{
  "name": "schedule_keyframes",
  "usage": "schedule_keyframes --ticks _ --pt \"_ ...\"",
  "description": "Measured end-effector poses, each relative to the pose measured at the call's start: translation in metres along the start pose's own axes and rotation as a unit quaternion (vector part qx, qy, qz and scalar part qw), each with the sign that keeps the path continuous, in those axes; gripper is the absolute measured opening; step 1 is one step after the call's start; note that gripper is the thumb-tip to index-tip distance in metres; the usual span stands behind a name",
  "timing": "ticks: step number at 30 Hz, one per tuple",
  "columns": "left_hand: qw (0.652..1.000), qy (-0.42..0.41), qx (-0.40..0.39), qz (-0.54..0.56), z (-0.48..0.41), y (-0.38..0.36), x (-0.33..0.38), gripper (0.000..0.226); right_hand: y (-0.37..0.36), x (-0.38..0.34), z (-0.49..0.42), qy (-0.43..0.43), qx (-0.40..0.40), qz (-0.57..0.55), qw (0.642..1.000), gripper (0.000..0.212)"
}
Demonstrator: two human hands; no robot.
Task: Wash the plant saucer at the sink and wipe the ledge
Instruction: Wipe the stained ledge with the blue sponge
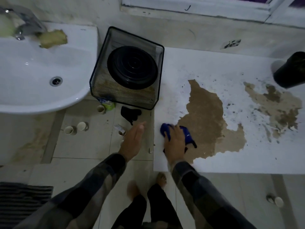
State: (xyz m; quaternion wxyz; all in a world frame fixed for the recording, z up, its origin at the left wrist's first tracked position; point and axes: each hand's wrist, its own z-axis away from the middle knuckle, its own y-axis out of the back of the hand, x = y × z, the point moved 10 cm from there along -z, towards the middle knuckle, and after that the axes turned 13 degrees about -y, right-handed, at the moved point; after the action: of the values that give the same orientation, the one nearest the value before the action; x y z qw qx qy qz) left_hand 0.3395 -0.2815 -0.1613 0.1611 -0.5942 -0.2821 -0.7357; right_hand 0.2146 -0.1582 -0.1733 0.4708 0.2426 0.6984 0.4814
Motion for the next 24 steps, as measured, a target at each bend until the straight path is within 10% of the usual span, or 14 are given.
schedule_keyframes --ticks 6,10,18,24 --pt "0.997 -0.002 0.06 -0.056 -0.02 -0.002 0.017 0.05 -0.035 -0.085 0.014 0.076 -0.185 -0.173 0.964 0.028" --pt "0.99 0.05 0.133 -0.025 -0.028 0.018 0.022 0.046 -0.008 -0.086 -0.021 -0.118 -0.209 -0.351 0.905 0.022" --pt "0.97 0.114 0.029 0.211 -0.035 -0.023 0.099 0.035 0.059 -0.09 -0.058 -0.255 -0.317 -0.506 0.761 0.044" --pt "0.966 0.075 0.127 0.214 -0.044 0.002 0.138 0.028 0.133 -0.109 -0.082 -0.167 -0.287 -0.494 0.804 0.046"
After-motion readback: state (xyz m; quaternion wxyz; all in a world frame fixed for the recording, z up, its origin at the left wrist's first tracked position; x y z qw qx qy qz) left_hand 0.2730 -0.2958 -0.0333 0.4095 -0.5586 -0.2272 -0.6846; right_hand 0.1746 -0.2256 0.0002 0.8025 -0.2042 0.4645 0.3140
